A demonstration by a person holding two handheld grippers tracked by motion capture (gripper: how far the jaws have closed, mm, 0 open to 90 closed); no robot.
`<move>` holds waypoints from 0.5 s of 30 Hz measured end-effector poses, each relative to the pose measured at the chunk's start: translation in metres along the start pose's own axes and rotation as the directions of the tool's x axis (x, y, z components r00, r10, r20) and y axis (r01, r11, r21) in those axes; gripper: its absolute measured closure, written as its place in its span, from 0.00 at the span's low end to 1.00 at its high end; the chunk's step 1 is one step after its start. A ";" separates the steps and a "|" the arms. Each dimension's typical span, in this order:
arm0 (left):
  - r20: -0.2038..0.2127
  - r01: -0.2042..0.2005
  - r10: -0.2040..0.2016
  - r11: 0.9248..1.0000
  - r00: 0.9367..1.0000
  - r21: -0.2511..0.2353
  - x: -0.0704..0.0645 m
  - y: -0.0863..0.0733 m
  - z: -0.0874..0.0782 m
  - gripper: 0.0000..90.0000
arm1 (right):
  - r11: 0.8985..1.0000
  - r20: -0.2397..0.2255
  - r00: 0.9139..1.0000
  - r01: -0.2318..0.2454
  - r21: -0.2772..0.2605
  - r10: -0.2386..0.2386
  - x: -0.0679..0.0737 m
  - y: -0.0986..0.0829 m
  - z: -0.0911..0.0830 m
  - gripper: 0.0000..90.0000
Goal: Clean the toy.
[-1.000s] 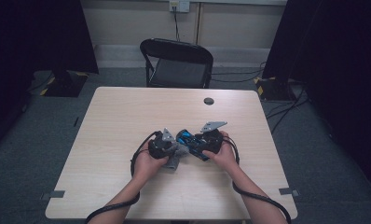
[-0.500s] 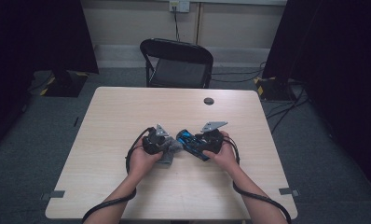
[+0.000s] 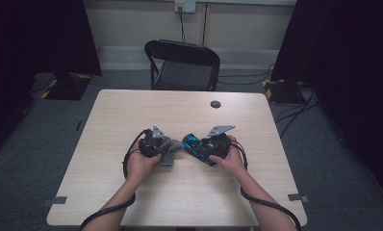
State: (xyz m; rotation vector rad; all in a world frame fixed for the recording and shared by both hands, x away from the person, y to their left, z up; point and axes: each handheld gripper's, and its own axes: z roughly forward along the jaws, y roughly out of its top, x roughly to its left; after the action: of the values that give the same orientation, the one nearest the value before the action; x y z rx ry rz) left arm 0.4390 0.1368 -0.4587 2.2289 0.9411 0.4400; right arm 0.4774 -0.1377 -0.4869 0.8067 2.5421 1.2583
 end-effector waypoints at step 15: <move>0.209 -0.123 0.131 0.991 0.969 -0.053 -0.072 0.014 -0.001 0.83 | 1.000 -0.003 1.000 -0.001 0.002 0.001 -0.001 0.000 0.000 0.48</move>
State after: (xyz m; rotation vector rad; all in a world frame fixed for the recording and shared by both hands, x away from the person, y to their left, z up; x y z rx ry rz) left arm 0.3966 0.0779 -0.4512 2.2553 0.6753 0.2681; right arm 0.4776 -0.1384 -0.4867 0.8071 2.5462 1.2582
